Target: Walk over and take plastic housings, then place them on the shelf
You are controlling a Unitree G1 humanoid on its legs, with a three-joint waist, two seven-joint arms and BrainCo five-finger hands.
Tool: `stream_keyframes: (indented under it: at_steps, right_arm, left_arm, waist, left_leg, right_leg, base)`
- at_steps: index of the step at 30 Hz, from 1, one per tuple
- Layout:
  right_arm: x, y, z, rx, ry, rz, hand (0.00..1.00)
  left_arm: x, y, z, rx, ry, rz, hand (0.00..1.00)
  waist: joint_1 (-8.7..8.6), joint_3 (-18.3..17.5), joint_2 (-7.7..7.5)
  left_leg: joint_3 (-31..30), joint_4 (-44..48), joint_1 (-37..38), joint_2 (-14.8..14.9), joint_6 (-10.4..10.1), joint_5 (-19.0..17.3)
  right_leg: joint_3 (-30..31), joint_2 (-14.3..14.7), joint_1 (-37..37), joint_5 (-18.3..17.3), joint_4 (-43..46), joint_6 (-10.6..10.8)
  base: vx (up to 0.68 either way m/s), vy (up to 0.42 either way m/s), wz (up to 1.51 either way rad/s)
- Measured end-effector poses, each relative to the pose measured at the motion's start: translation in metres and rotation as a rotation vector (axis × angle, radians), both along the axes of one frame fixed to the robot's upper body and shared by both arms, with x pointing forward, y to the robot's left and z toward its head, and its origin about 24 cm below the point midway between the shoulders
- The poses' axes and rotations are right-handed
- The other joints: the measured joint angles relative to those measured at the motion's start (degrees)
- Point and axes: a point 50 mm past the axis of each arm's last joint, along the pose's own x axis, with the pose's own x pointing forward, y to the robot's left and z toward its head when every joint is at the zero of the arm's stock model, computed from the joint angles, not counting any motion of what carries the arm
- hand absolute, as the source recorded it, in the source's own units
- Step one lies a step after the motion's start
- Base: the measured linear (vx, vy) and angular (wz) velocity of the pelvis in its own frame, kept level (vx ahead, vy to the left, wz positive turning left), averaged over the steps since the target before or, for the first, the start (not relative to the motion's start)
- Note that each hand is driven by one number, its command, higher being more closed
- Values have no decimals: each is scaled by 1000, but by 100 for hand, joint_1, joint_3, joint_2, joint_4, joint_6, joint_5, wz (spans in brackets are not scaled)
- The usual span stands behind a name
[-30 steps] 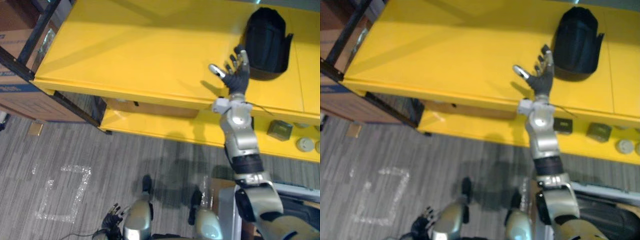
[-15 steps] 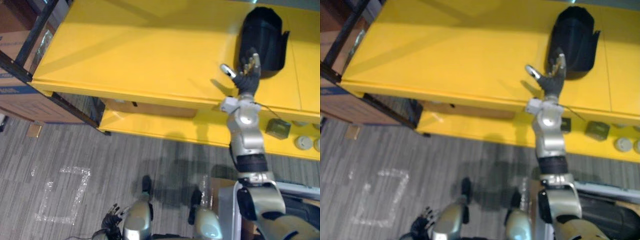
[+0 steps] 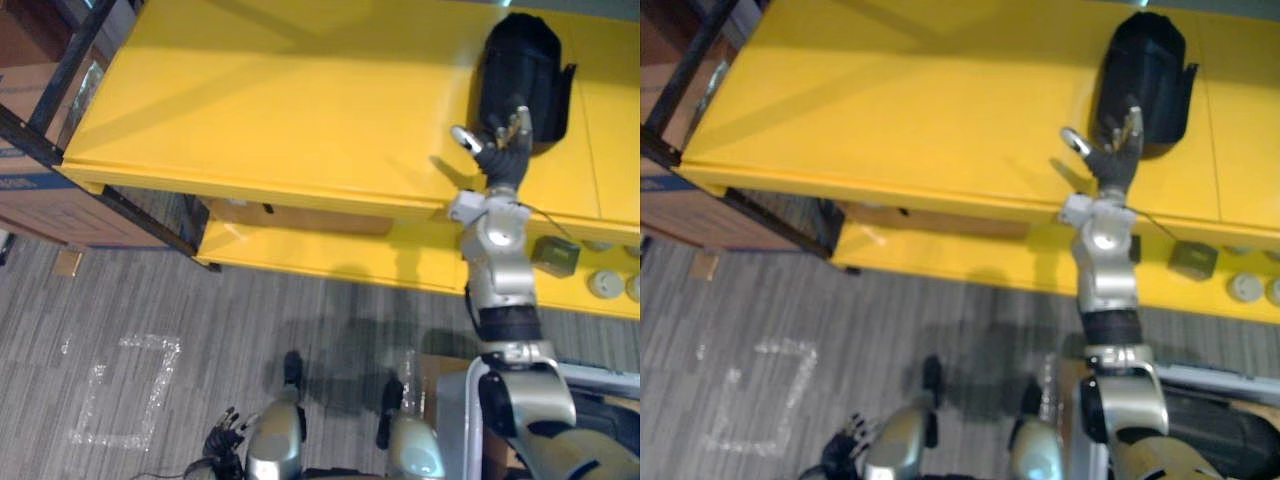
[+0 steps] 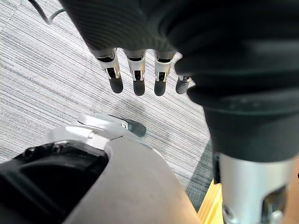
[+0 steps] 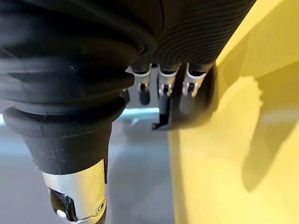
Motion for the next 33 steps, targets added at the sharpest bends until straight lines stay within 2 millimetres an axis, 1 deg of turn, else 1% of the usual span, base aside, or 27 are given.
stream_keyframes:
  at_steps: [4, 8, 11, 17, 18, 20, 25, 27, 30, 32, 33]
  right_arm:
    - [1, 4, 1, -28, -4, 54, 0]
    - [0, 5, 2, -34, -9, 60, 0]
    - [-1, 9, 6, -50, -31, 84, 0]
    - [-12, 35, 24, -184, -148, 199, 0]
    - [-13, 37, 24, -190, -156, 213, 0]
    - [-16, 46, 27, -238, -182, 291, 0]
    - [-23, 69, 28, -317, -214, 421, 0]
    - [-23, 72, 26, -316, -200, 427, 0]
    - [-18, 69, 20, -290, -151, 401, 0]
    - [-8, 65, 13, -254, -96, 383, 0]
    - [1, 61, 8, -231, -44, 360, 0]
  left_arm:
    - [0, 0, 0, 0, -1, 0, 0]
    - [0, 0, 0, 0, 0, 0, 0]
    - [0, 0, 0, 3, 1, 3, 0]
    - [0, 1, 0, 5, 0, 8, 0]
    - [0, 1, 0, 5, 0, 11, 0]
    - [0, 4, 1, 9, -2, 22, 0]
    - [0, 5, 1, 8, -1, 29, 0]
    - [0, 5, 1, 8, 0, 29, 0]
    - [0, 5, 1, 7, 4, 30, 0]
    - [0, 5, 1, 7, 4, 30, 0]
    - [0, 5, 1, 8, 4, 30, 0]
  waist:
    - [-5, 0, 0]
    - [-4, 1, -2]
    - [-5, 2, -4]
    - [-16, 16, -27]
    - [-17, 23, -41]
    - [-20, 56, -98]
    - [-13, 55, -119]
    - [-7, 54, -122]
    - [10, 54, -122]
    - [15, 54, -122]
    - [18, 54, -122]
  left_leg:
    - [0, 0, -1, 4, 0, 0]
    - [0, 0, -3, 4, 0, -1]
    - [1, 0, -4, 9, 0, -1]
    - [3, 0, -5, 13, -1, -2]
    - [3, 0, -5, 13, -1, -3]
    - [3, 0, -8, 13, -1, -3]
    - [-1, 0, -14, 10, -1, -4]
    - [-7, 0, -20, 10, -1, -4]
    - [-18, 0, -21, 5, 0, -3]
    - [-32, 2, -19, 5, 1, -1]
    - [-55, 4, -20, 5, -2, 2]
  right_leg:
    - [-2, 21, -1, 0, 0, 0]
    - [-2, 21, -1, 0, -1, 0]
    - [-2, 26, -4, 0, -3, 0]
    - [-1, 29, -8, -1, -5, 0]
    - [-2, 29, -8, -1, -5, 0]
    - [-2, 29, -11, -1, -5, 0]
    - [-7, 26, -11, -1, -8, 0]
    - [-14, 26, -10, -1, -8, 0]
    - [-23, 23, -3, -1, -8, 0]
    - [-32, 24, 6, 0, -8, 0]
    - [-41, 26, 15, 0, -8, 0]
  base:
    - [0, 0, 0]
    - [0, 0, 0]
    - [0, 0, 0]
    - [0, 0, 0]
    - [0, 0, 0]
    - [0, 0, 0]
    - [0, 0, 0]
    - [0, 0, 0]
    - [0, 0, 0]
    - [0, 0, 2]
    - [2, -1, 9]
